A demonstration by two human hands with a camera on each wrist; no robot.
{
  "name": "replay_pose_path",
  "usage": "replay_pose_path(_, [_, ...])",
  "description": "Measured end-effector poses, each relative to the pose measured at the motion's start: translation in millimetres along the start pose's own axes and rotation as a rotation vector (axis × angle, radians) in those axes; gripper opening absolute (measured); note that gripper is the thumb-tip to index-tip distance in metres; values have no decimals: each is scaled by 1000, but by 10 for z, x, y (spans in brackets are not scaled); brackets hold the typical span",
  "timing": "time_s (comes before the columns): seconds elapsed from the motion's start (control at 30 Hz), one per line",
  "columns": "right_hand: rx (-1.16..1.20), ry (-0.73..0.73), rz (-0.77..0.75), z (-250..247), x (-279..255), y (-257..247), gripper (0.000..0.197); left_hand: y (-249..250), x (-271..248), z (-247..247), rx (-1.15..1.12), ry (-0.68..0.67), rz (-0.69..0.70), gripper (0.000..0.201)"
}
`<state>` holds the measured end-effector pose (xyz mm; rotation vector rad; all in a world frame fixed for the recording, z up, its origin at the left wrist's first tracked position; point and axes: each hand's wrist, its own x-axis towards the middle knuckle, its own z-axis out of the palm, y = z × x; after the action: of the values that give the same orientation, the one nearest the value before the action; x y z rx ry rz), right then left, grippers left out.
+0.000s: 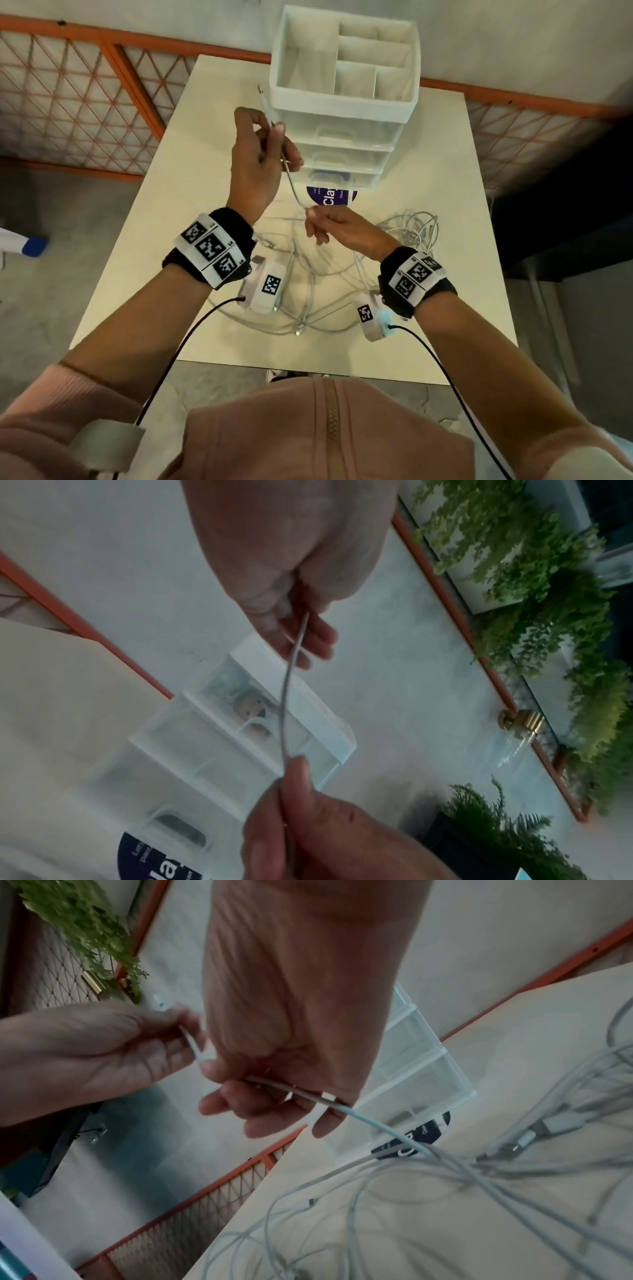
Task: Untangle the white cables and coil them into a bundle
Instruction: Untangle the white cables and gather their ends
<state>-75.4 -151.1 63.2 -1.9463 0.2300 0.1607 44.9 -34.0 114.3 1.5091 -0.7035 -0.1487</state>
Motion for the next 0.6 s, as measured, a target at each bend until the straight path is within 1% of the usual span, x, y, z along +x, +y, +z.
replay_pose_path(0.07, [-93,35,20,-124,-4,73,37,17,42,-54,-18,28,17,17])
replay_pose_path(0.13, [-230,41,63,-288,-56,221,35,20,88,-156,-22,49,43,16])
replay_pose_path(0.2, [-327,61,127,-462,-145,369,34,-17,133,-288,44,37,67,15])
replay_pose_path(0.23, [-340,87,148,-535,-181,403,33,-39,142,-334,114,5,67,15])
replay_pose_path(0.27, [-339,121,150,-585,-200,385,32,-61,136,-348,195,-45,61,15])
replay_pose_path(0.33, [-351,171,99,-636,-167,195,31,-99,85,-269,308,-212,37,20])
replay_pose_path(0.4, [-369,214,7,-643,-85,-114,29,-103,10,-107,342,-390,8,33])
replay_pose_path(0.43, [-366,231,-37,-641,-50,-282,28,-105,-18,-38,361,-438,15,37])
replay_pose_path(0.47, [-344,243,-68,-656,-30,-430,27,-104,-17,13,400,-447,45,36])
replay_pose_path(0.5, [-301,245,-86,-675,-23,-526,27,-95,-7,36,438,-425,82,32])
replay_pose_path(0.57, [-231,224,-83,-734,-45,-571,30,-57,65,10,475,-326,146,27])
replay_pose_path(0.6, [-227,202,-54,-749,-75,-523,32,-34,115,-35,463,-253,173,28])
